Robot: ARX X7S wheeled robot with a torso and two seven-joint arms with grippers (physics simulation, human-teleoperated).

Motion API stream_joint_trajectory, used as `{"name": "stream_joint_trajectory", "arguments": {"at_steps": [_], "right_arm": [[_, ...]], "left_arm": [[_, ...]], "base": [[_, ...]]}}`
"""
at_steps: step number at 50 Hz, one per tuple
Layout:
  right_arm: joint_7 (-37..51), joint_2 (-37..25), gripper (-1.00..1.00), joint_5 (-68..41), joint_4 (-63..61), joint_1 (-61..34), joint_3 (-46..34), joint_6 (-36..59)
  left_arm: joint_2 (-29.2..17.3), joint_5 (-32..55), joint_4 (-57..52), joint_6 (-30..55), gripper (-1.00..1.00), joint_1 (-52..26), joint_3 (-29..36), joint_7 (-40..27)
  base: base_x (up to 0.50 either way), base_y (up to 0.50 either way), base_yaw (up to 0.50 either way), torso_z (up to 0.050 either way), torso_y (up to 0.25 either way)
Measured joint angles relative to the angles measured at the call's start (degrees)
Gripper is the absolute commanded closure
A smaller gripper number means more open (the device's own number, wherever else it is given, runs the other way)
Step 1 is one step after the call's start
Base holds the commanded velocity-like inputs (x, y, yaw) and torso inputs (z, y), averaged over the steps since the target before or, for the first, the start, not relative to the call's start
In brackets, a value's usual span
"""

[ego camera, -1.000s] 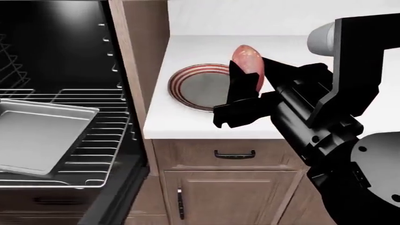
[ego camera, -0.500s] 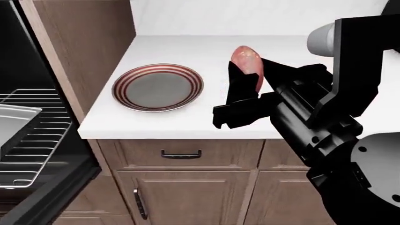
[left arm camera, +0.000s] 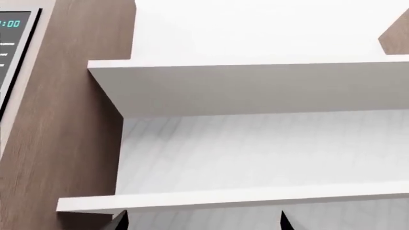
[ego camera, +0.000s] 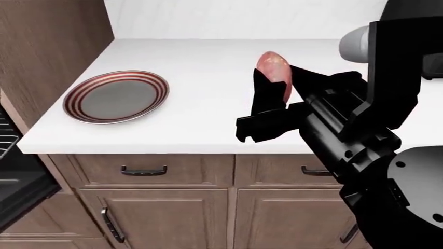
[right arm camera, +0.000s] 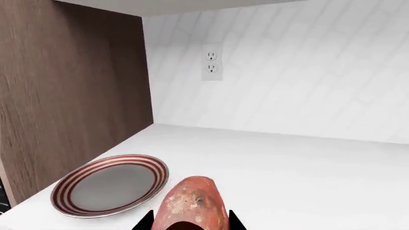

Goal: Pick the sweet potato from the oven and place it on the plate on the counter.

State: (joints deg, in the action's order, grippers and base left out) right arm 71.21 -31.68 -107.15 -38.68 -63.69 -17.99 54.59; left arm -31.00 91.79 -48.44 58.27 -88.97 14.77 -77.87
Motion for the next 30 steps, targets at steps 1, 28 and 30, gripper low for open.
{"name": "stream_joint_trajectory", "arguments": {"at_steps": [1,28,30], "right_arm": [[0.0,0.0,1.0,0.0,0.0,0.0,0.1,-0.1],[-0.7,-0.5,1.0,0.8,-0.6,-0.4,-0.4,-0.4],[-0.6,-0.6,1.0,0.7,-0.5,-0.4,-0.4,-0.5]], "left_arm": [[0.0,0.0,0.0,0.0,-1.0,0.0,0.1,0.0],[-0.1,0.1,-0.2,-0.7,-1.0,-0.2,0.6,-0.4],[-0.1,0.2,-0.2,-0.7,-1.0,-0.2,0.7,-0.4]], "base": [[0.0,0.0,0.0,0.0,0.0],[0.0,0.0,0.0,0.0,0.0],[0.0,0.0,0.0,0.0,0.0]]}}
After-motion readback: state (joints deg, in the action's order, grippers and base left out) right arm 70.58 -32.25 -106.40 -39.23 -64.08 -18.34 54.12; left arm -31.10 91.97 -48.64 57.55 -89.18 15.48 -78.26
